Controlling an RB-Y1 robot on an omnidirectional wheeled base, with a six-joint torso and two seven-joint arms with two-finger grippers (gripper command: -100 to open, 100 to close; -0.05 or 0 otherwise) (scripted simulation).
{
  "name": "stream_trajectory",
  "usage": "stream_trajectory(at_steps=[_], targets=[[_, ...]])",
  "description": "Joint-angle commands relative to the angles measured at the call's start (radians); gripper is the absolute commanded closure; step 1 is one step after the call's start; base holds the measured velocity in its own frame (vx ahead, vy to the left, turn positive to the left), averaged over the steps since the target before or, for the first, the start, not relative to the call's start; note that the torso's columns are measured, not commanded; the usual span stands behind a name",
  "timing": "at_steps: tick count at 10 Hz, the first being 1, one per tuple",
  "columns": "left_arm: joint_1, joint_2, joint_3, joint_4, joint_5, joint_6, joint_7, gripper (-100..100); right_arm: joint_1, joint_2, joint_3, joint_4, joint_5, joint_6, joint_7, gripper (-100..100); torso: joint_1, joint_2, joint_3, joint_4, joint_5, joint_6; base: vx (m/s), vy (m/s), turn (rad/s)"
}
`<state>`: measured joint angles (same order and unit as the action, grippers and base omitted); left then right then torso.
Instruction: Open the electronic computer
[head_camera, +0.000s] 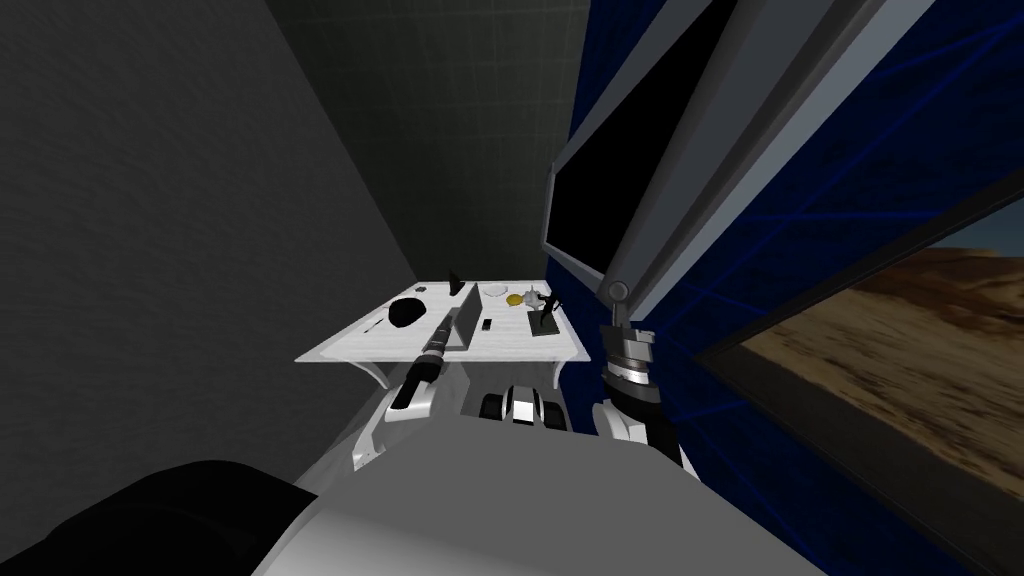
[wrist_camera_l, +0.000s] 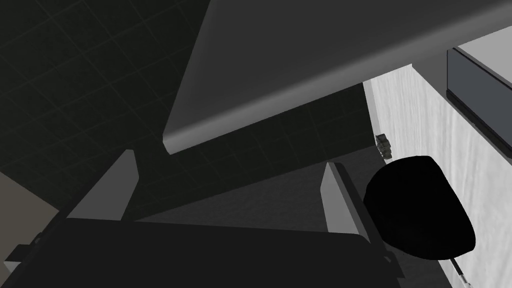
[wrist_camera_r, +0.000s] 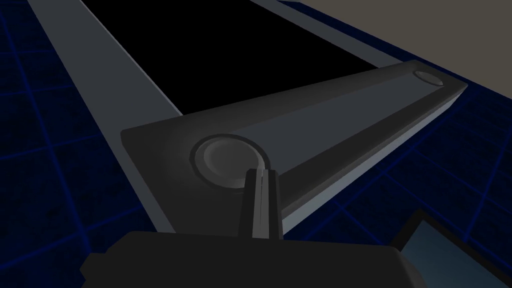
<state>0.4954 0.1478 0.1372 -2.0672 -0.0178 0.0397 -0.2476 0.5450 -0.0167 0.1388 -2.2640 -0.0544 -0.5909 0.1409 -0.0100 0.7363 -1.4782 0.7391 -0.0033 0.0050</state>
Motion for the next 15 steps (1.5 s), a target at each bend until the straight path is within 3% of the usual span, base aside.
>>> stream_trajectory(at_steps=[1, 2, 3, 5, 9, 10, 11, 15], targets=[[-0.005, -0.003, 0.005, 0.000, 0.006, 0.010, 0.006, 100, -0.001, -0.001, 0.002, 0.000, 0.001, 0.000, 0.000, 0, 0.002, 0.000, 0.001, -0.001, 0.000, -0.001, 0.089, 0.064, -0.013], [-0.003, -0.002, 0.003, -0.001, 0.003, 0.005, 0.003, 100, 0.000, -0.001, 0.002, 0.000, 0.001, 0.000, 0.000, 0, 0.008, -0.004, -0.001, -0.002, 0.002, -0.003, 0.056, 0.042, 0.004], [-0.016, -0.018, -0.003, 0.010, 0.031, 0.012, 0.034, 100, 0.000, -0.001, 0.002, 0.000, 0.001, 0.000, 0.000, 0, 0.010, -0.004, -0.001, -0.004, 0.005, -0.003, -0.009, 0.083, 0.015], [-0.028, -0.034, -0.009, 0.023, 0.059, 0.021, 0.064, 100, -0.001, -0.001, 0.002, 0.000, 0.001, 0.000, 0.000, 0, 0.016, 0.004, 0.004, -0.001, 0.005, -0.005, -0.032, 0.146, 0.005], [-0.065, -0.083, -0.029, 0.063, 0.143, 0.048, 0.155, 100, -0.001, -0.001, 0.002, 0.000, 0.001, 0.000, 0.000, 0, 0.008, 0.001, 0.002, -0.001, 0.003, -0.005, -0.062, 0.145, 0.010], [-0.056, -0.074, -0.026, 0.058, 0.128, 0.039, 0.136, 100, -0.001, -0.001, 0.002, 0.000, 0.001, 0.000, 0.000, 0, 0.010, 0.001, 0.002, -0.001, 0.003, -0.005, -0.026, 0.071, -0.005], [-0.053, -0.045, -0.024, 0.054, 0.119, 0.037, 0.129, -100, -0.001, -0.001, 0.002, 0.000, 0.001, 0.000, 0.000, 0, 0.006, 0.000, 0.001, -0.002, 0.002, -0.005, 0.003, -0.017, -0.009], [-0.030, -0.031, -0.012, 0.026, 0.052, 0.021, 0.058, -100, -0.001, 0.000, 0.003, 0.000, 0.001, 0.000, 0.000, 0, 0.008, 0.002, 0.002, -0.001, 0.003, -0.005, 0.025, -0.145, -0.015]])
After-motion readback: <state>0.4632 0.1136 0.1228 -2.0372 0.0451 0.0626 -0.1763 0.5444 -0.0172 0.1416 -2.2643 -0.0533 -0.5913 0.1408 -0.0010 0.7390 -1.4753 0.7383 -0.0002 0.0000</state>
